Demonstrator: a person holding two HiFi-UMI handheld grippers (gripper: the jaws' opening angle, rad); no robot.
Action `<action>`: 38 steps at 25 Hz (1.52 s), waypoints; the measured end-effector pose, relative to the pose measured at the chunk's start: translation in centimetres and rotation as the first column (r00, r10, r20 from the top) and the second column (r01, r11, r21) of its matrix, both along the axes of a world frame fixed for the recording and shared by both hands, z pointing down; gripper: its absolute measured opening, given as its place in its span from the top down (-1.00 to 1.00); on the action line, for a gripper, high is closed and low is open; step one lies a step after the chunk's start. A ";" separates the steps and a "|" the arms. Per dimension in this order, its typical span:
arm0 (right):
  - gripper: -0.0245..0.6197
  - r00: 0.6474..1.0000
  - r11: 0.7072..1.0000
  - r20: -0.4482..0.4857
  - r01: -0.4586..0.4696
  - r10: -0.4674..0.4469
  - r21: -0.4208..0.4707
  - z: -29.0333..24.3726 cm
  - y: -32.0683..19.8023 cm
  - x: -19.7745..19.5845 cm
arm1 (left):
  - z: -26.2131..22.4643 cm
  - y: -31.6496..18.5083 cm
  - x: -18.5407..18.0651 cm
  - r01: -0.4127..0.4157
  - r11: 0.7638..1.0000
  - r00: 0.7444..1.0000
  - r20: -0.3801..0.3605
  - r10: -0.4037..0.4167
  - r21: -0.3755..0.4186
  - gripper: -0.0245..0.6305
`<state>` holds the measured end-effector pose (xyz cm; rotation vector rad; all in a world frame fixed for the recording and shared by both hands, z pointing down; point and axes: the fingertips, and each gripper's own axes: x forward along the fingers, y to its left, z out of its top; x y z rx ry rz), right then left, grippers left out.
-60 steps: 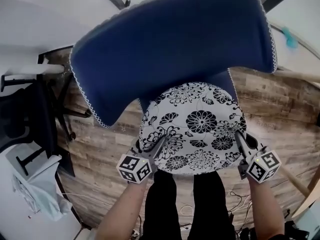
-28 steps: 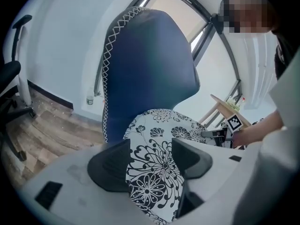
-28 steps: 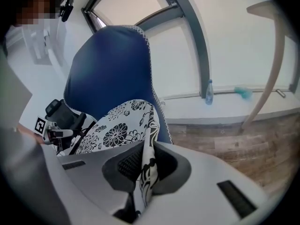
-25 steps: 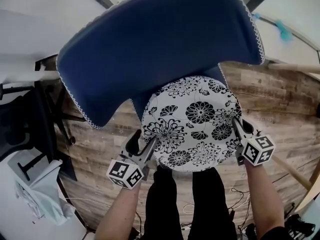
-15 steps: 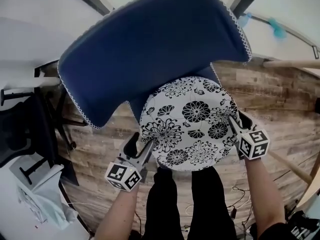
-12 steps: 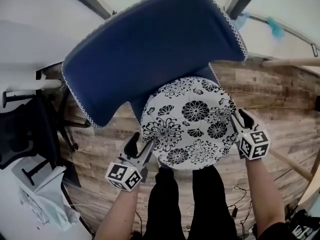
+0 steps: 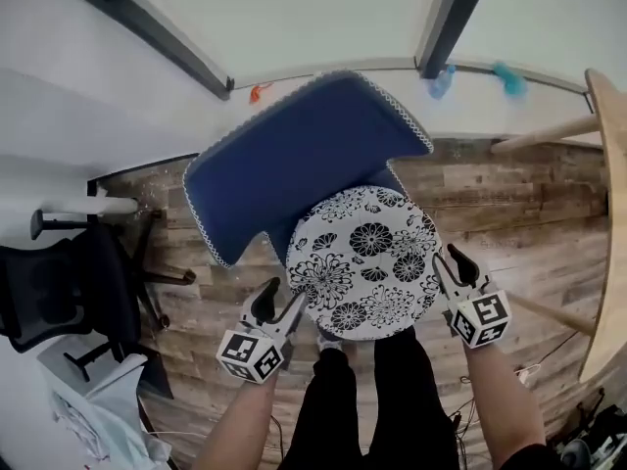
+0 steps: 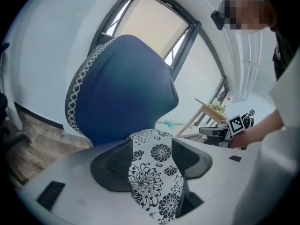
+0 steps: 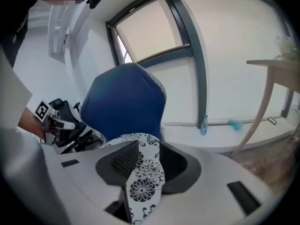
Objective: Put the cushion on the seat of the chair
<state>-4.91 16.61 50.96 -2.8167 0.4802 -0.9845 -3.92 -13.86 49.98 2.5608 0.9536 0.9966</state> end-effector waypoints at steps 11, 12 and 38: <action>0.76 0.988 0.996 -0.142 -0.053 0.062 0.068 -13.9 -2.1 -0.5 | -12.5 0.8 1.1 -0.022 1.000 0.988 -0.152 0.019 -0.022 0.39; 0.77 0.986 0.997 -0.155 -0.051 0.060 0.066 -15.3 -2.2 -0.5 | -13.7 0.8 1.2 -0.025 0.999 0.985 -0.171 0.020 -0.027 0.45; 0.85 0.911 0.995 -0.412 0.031 0.010 0.093 -38.7 -7.2 -3.8 | -36.5 -0.9 -1.0 -0.119 0.988 0.861 -0.505 0.055 -0.097 0.91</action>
